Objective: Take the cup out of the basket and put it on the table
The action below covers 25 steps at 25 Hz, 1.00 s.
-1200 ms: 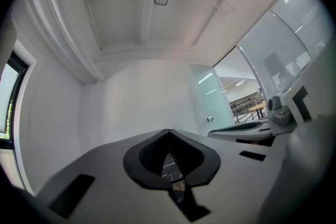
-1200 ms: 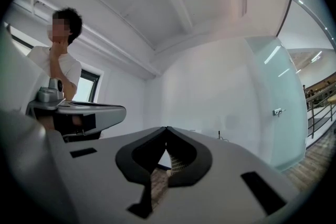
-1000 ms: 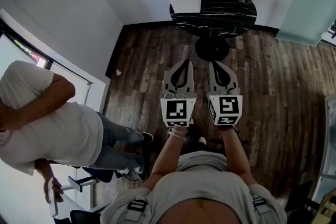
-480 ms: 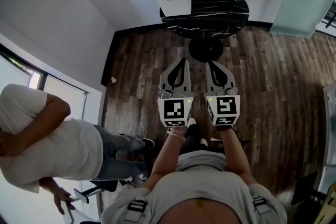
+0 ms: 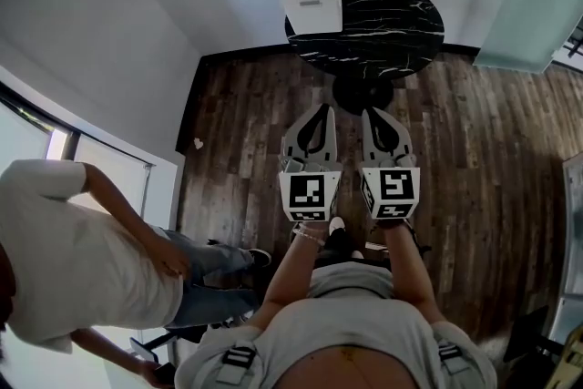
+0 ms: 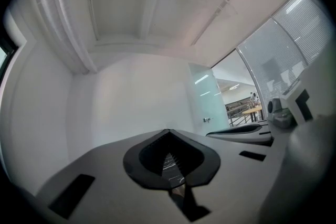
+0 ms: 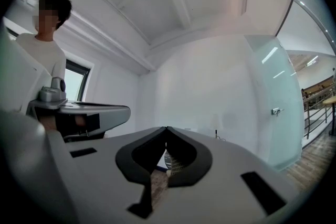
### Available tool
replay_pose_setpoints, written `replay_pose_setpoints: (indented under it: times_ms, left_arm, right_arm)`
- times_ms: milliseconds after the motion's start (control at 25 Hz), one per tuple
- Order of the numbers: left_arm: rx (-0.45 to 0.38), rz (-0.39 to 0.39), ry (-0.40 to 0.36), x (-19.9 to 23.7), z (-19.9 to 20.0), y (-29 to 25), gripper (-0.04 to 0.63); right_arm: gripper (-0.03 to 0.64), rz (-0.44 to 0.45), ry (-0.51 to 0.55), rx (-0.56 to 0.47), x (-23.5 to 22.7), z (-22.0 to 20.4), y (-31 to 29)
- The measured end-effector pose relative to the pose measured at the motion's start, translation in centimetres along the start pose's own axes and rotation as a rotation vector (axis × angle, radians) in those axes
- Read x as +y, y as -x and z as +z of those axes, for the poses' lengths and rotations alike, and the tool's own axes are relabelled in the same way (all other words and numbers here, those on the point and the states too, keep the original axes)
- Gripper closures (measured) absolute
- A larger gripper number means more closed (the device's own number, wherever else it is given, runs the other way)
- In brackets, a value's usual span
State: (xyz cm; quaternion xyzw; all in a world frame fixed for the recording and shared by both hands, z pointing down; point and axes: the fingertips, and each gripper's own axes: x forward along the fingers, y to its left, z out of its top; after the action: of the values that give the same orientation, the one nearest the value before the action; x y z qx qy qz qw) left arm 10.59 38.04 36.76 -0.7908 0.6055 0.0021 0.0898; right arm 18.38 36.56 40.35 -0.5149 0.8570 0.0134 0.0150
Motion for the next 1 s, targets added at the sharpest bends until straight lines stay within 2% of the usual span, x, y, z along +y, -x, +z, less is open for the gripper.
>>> replay_pose_setpoints:
  times_ms: [600, 1000]
  left_arm:
    - [0.003, -0.063, 0.026, 7.4, -2.8, -6.4, 0.589]
    - [0.017, -0.058, 0.058, 11.5, -4.2, -7.7, 0.589]
  right_arm:
    - [0.609, -0.024, 0.013, 0.01, 2.2, -0.9, -10.6]
    - [0.609, -0.025, 0.03, 0.026, 4.3, -1.3, -14.6]
